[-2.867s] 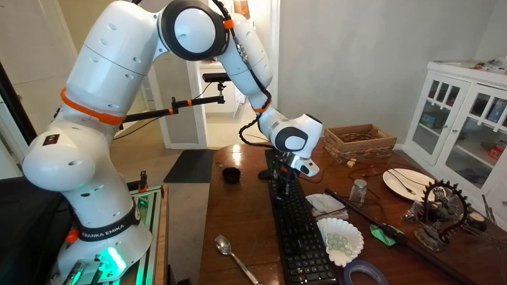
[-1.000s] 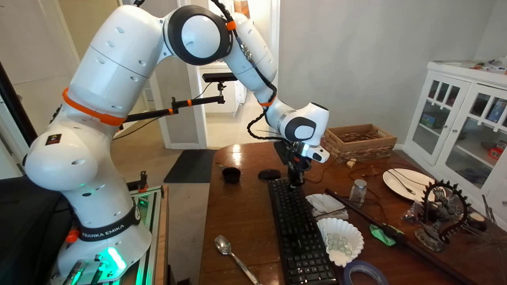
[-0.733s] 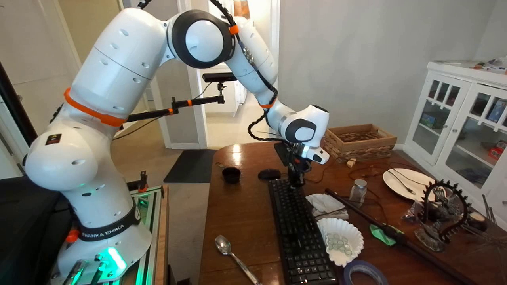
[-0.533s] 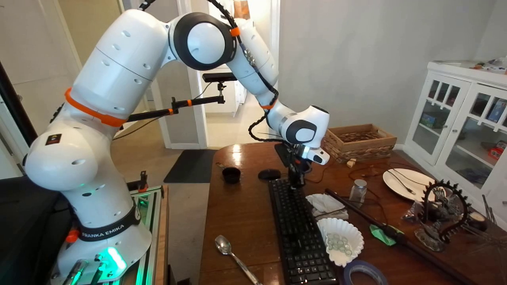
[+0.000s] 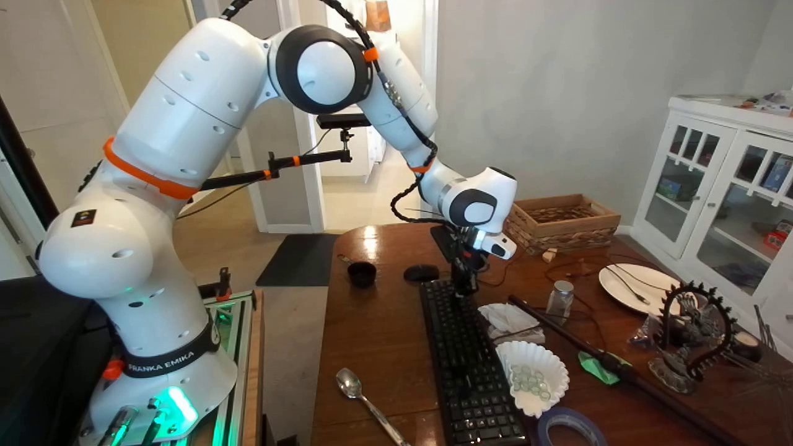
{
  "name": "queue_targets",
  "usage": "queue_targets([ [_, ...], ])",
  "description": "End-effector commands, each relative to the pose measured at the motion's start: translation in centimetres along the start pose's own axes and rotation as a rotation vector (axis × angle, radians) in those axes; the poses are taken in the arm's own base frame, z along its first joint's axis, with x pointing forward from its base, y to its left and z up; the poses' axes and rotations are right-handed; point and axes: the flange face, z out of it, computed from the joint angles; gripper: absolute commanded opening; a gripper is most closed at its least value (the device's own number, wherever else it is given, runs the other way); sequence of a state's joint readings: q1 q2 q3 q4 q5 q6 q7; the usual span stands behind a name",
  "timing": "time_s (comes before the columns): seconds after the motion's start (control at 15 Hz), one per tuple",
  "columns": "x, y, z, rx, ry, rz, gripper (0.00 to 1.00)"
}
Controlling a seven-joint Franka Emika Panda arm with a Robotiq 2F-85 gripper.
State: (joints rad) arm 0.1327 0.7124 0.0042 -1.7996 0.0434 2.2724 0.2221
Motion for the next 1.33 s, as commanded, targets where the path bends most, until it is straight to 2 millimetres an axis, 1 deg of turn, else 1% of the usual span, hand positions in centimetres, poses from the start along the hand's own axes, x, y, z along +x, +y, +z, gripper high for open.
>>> queue_targets([
  [0.0,0.5,-0.2,1.3,-0.008,-0.035,-0.017,0.0],
  [0.13,0.5,-0.3,1.3,-0.01,-0.04,-0.018,0.0],
  [0.2,0.4,-0.4,1.0,-0.011,-0.036,-0.019,0.0],
  [0.67,-1.8,-1.1,-2.2,0.002,-0.012,0.005,0.0],
  [0.8,-2.2,-1.0,-2.9,0.003,-0.008,0.02,0.0],
  [0.93,-2.4,-0.4,-3.2,0.002,-0.007,0.036,0.0],
  [1.27,-2.7,1.7,-2.9,0.003,-0.016,0.09,0.0],
])
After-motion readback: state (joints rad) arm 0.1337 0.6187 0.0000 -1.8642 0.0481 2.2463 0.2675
